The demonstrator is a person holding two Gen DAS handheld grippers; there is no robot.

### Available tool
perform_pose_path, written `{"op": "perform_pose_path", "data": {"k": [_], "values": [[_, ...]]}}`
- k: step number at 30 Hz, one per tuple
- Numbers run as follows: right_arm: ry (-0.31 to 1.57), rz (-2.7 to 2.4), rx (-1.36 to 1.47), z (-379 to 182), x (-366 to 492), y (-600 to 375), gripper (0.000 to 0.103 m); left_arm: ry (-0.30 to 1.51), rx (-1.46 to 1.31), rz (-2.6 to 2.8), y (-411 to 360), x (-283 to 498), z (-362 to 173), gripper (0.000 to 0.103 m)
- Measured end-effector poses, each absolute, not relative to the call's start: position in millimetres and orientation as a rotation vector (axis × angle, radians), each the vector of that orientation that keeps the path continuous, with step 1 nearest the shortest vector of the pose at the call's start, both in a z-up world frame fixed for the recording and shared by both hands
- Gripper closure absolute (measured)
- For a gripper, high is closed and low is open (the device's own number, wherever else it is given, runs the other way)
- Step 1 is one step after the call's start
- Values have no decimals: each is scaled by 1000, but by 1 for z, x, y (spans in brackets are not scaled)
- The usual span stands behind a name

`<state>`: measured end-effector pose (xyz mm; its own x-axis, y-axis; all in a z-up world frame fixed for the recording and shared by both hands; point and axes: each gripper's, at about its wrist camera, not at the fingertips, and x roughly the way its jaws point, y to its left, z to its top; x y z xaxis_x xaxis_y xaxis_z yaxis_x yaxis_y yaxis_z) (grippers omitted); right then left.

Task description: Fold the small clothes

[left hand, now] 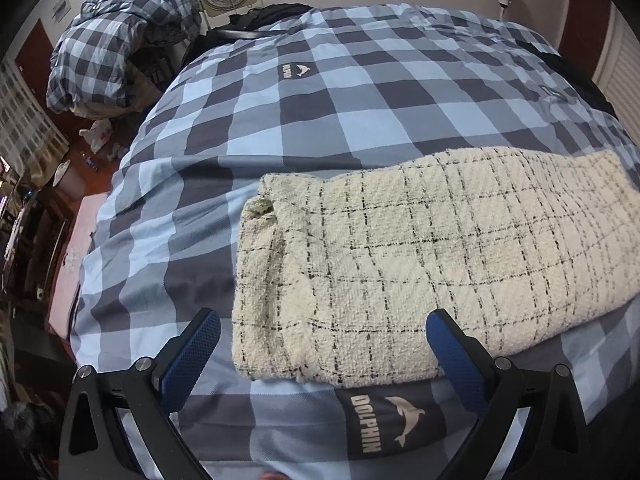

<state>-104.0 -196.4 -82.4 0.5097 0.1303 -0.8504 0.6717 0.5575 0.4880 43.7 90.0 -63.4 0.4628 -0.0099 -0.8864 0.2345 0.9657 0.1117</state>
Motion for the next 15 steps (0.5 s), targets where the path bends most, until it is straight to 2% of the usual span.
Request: {"op": "perform_pose_path", "data": {"k": [3,11,15], "values": [[986,-362,909,-65,-111,-195,74,1079,225,-154,92,43,-62,0],[988,-353,990,-65,-111,-220,75,1071,224,-158,94,42,-59,0],[1079,-327,1057,-65,-114,-217,68,1068,215,-164,94,43,-57,0]]}}
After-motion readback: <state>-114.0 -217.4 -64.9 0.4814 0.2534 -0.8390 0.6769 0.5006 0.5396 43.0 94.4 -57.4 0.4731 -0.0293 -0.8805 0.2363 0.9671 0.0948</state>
